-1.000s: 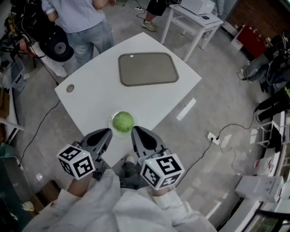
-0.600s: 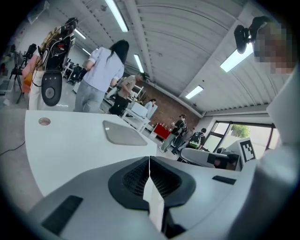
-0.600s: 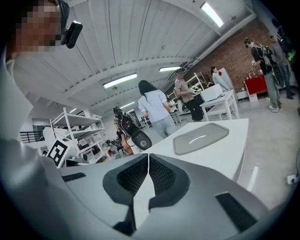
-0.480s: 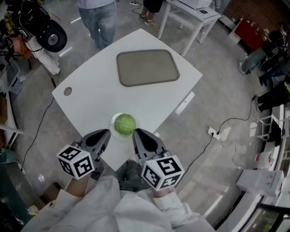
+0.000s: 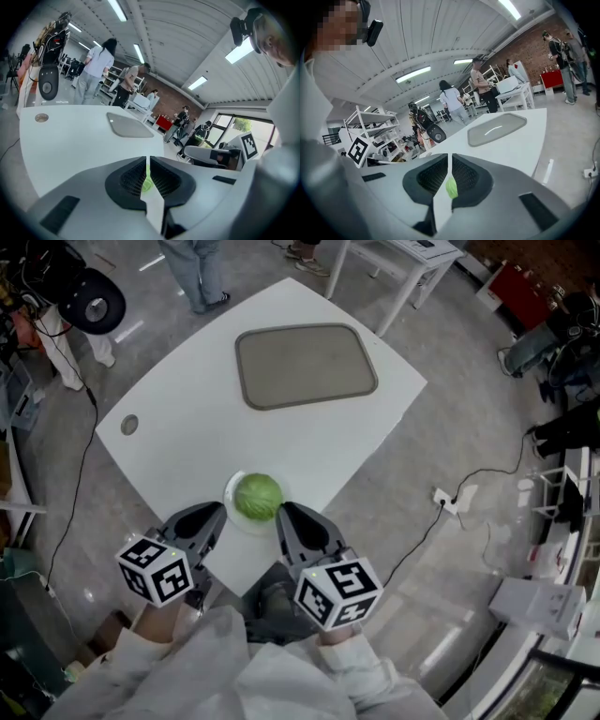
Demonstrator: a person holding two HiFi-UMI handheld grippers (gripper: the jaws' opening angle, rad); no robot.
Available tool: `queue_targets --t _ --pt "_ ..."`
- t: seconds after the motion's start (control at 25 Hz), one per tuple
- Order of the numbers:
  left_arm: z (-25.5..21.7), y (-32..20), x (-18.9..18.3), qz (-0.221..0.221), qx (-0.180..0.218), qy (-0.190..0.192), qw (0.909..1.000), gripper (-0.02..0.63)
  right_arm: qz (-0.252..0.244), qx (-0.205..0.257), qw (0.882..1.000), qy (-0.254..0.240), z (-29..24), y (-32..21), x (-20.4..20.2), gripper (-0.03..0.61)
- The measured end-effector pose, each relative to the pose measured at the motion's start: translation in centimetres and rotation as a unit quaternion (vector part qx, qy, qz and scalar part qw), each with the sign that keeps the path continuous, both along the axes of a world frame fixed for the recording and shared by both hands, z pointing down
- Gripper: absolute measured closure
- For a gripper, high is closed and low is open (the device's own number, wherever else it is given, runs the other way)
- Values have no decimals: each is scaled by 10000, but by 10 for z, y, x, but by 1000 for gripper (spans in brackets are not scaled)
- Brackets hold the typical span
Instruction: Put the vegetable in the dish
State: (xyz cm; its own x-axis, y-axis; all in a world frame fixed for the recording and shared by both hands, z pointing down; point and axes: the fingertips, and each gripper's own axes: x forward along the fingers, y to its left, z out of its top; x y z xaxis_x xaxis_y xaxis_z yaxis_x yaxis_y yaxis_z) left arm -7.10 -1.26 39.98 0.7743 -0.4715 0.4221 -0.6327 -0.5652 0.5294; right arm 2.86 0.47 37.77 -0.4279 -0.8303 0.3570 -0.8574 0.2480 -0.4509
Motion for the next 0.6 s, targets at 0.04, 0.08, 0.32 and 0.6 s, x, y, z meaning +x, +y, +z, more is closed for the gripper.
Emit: queue_targets --t 0.04,0.08,0.32,0.6 --pt "3 -2 0 -1 -27 -24 10000 604 12 -35 10000 3 4 -2 1 563" --pt "7 -4 -1 -1 -55 -47 10000 604 27 -66 10000 2 8 -3 2 564" --pt "31 -18 0 161 -305 -124 9993 603 110 -291 9995 20 29 -19 11 563" --pt "56 -26 3 182 -589 -129 9980 603 153 -486 9987 19 52 -27 24 563"
